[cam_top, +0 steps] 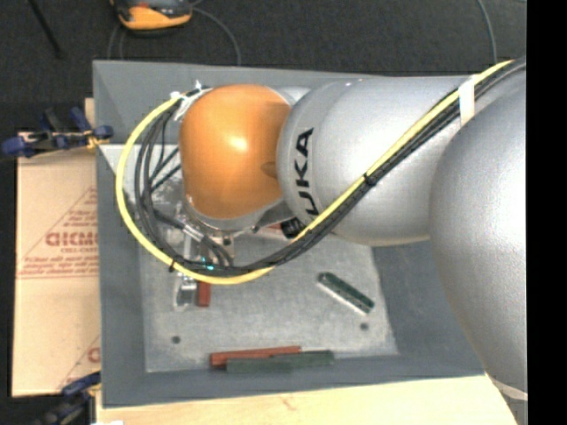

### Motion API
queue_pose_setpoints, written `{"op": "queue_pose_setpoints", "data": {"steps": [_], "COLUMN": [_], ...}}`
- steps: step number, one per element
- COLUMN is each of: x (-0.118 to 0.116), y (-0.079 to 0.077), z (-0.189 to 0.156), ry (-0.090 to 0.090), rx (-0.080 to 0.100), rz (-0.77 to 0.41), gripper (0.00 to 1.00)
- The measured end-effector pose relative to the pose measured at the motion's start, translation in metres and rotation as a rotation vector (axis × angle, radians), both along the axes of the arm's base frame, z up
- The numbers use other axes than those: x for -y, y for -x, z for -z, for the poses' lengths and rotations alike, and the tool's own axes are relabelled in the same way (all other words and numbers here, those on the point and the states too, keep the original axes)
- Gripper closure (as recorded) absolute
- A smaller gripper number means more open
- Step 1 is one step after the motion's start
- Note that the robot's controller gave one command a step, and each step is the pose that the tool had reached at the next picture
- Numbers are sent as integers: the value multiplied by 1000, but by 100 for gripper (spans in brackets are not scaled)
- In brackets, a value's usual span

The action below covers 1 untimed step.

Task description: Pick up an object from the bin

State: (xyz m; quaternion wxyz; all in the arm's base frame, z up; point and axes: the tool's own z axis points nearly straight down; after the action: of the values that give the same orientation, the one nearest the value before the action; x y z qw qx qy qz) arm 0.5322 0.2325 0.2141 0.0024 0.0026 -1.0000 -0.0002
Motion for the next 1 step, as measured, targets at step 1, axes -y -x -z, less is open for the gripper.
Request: {"op": "queue_pose_setpoints", "data": {"steps": [1], "x": [1], "y": [-2], "z": [-5], "ry": [-2], "rx": [7], "rz": [4], "gripper": [0]}}
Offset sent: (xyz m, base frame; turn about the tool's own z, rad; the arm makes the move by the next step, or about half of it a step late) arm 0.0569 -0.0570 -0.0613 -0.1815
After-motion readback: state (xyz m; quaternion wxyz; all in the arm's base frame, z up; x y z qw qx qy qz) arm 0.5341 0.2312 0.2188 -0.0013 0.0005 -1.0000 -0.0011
